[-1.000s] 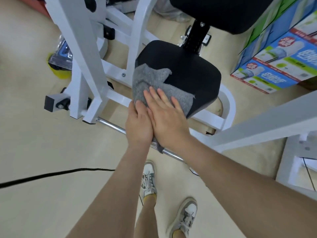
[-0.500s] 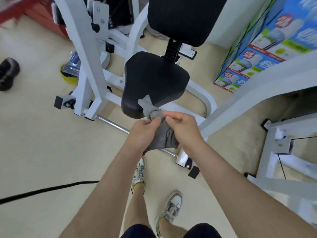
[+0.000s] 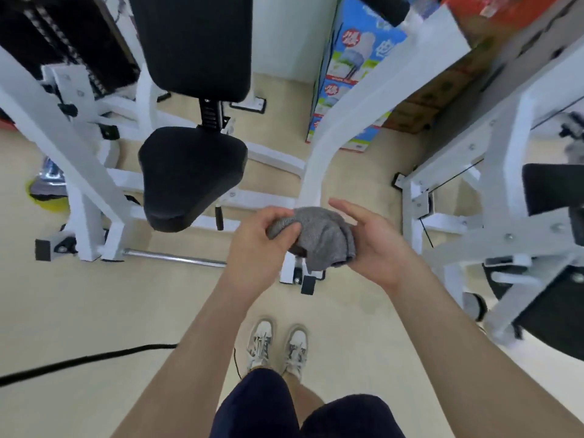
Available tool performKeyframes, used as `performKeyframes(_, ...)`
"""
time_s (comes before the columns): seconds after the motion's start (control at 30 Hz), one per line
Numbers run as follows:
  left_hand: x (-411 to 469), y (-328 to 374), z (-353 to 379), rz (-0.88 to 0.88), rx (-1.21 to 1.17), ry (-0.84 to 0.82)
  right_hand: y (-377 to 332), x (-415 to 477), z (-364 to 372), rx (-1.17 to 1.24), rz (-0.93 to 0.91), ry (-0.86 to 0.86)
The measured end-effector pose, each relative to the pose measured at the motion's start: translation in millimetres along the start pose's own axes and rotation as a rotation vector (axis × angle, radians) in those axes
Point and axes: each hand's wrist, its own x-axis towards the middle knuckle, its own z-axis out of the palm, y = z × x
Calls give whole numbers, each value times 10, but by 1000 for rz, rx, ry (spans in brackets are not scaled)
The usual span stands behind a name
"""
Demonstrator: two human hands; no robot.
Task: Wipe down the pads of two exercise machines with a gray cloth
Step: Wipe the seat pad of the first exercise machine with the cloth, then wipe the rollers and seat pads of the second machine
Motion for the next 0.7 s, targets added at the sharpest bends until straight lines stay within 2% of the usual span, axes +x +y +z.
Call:
performKeyframes(0.13,27,291,191,69,63,-146,-60,-496,-138,-549,-224,320)
performKeyframes(0.17,3,387,237,87,72,-175,-71,-632,-170,-597,-277,337)
performKeyframes(0.27,-94,655,390,26,56,-250,-74,-1053,-230,-532,-329,140)
performKeyframes(0.33,-167,805,500,-55,51,-303,-39,-1241,-292,-605,-376,94)
performKeyframes(0.47,-328,1049,773,-95,5,-441,-11,-1504,-447,-549,-549,330)
performKeyframes(0.53,-441,1176,961,-87,15,-494,-22,-1663,-589,-522,-576,421)
performKeyframes(0.67,-716,1409,1394,-96,-17,-631,-38,-2050,-1014,-272,-555,333)
performKeyframes(0.7,-800,1453,1508,-113,-44,-663,-34,-2159,-1153,-270,-562,319)
